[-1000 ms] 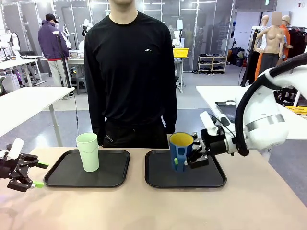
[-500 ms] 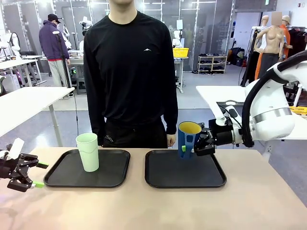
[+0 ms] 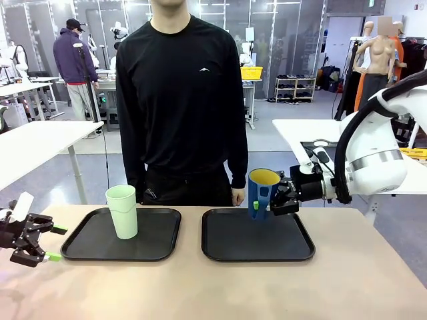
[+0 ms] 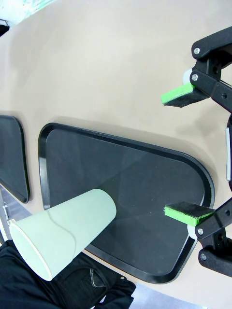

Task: Sort and store the cups by type.
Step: Pick up the Handle plastic cup and place it into the empty Flat Tray.

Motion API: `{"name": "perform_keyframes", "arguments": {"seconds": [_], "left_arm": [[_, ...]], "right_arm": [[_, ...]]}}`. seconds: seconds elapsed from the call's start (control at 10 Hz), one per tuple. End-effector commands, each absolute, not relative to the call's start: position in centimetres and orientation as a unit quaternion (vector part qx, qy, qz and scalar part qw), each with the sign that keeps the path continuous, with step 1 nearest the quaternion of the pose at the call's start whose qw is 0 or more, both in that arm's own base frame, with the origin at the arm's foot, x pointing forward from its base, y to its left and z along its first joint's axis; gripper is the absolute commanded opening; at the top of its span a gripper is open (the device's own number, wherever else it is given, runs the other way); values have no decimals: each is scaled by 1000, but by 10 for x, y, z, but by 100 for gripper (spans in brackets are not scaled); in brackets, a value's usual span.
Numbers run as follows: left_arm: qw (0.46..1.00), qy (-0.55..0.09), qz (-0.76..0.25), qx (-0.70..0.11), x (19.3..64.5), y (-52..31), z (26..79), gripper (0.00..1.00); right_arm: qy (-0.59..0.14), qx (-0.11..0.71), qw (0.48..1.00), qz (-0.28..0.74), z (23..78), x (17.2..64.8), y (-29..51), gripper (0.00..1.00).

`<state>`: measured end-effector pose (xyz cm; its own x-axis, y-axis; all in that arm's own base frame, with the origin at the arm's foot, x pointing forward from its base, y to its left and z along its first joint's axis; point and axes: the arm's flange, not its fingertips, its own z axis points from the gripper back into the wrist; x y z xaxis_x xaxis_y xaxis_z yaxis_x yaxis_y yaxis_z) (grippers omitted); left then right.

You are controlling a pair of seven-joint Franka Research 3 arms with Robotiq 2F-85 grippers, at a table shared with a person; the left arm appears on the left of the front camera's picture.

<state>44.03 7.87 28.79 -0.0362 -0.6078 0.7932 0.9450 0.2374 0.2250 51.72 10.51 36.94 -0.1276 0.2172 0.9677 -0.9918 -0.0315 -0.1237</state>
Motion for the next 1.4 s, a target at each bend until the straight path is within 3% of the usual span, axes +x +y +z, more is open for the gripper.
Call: {"name": "perform_keyframes", "arguments": {"seconds": [0.0,0.1,0.7,1.3], "left_arm": [[662,-419,-590,-196,441,77,289,100],[662,-419,-590,-196,441,77,289,100],[662,-419,-590,-196,441,77,289,100],[662,-419,-590,-196,441,77,289,100]], "right_arm": [[-468,414,515,587,369,517,105,73],[-463,436,502,587,357,529,109,73],[-460,425,531,571,287,592,102,73],[-449,420,547,568,237,624,95,73]]}}
